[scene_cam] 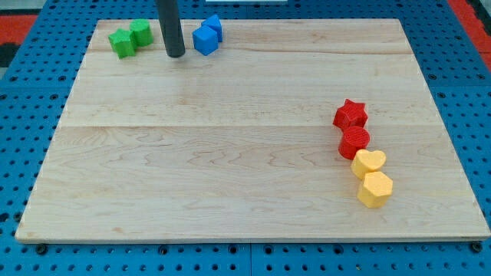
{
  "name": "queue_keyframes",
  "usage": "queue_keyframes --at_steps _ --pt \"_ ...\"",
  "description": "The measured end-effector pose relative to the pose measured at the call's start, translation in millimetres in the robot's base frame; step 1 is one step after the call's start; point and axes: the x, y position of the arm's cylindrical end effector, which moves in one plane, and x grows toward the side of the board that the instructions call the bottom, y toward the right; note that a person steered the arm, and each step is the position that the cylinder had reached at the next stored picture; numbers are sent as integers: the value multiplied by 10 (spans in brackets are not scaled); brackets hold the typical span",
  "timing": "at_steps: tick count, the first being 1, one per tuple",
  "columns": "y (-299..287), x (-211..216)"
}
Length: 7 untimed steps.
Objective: Push the blue cube towards the red star
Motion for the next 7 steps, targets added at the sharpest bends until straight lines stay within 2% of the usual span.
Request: queue_keyframes --at_steps 3,4,7 --pt "233 -362" --pt "431 -329" --pt "1792 336"
